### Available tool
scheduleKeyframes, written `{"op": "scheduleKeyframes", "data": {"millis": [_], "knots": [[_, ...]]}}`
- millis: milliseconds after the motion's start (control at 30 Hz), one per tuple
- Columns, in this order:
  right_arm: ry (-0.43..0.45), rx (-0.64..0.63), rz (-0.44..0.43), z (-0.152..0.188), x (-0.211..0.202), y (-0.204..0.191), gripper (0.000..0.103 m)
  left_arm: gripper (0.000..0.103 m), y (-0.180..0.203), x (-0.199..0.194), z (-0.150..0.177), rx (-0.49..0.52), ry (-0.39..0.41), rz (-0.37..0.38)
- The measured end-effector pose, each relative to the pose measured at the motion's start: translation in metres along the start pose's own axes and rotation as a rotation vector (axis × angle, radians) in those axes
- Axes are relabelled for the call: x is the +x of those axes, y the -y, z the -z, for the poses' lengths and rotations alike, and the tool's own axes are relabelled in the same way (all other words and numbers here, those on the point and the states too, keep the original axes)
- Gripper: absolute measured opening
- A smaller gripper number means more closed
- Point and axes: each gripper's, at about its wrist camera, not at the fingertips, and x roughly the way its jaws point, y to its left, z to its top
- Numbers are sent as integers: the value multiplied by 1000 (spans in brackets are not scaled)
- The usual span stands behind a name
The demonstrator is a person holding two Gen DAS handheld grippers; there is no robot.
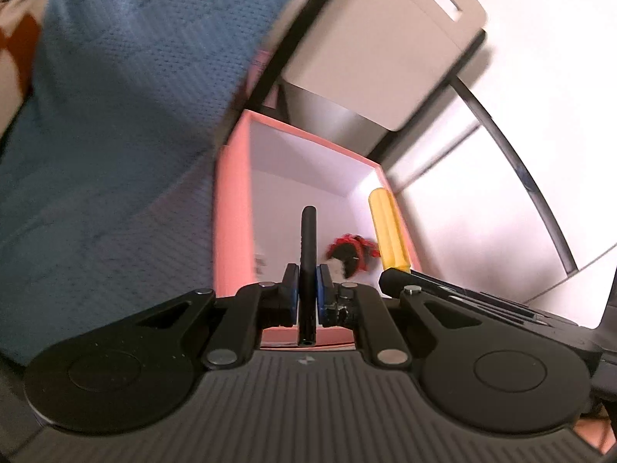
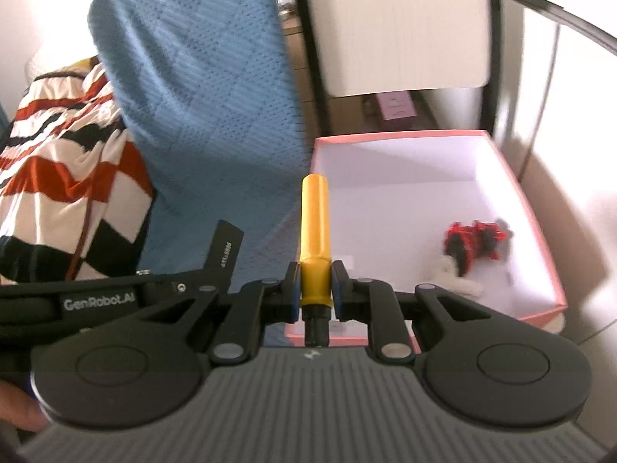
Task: Organize rigid objects
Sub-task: 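Carry the USB stick and screwdriver over the pink box with both grippers, then open both grippers to drop the USB stick and screwdriver into the pink box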
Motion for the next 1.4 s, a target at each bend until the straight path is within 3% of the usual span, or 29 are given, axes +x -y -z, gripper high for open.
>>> {"op": "scheduleKeyframes", "data": {"millis": [233,433,1033,1400], "knots": [[34,65,51,-3,-18,50,20,11,44,30,-1,63,-35,51],[35,111,76,-13,-8,90,20,11,64,61,-8,84,-64,47],[-65,156,58,-35,80,157,20,11,71,180,-32,81,-204,-25],[-143,172,59,-27,115,175,20,11,68,212,-29,91,-271,-57]]}}
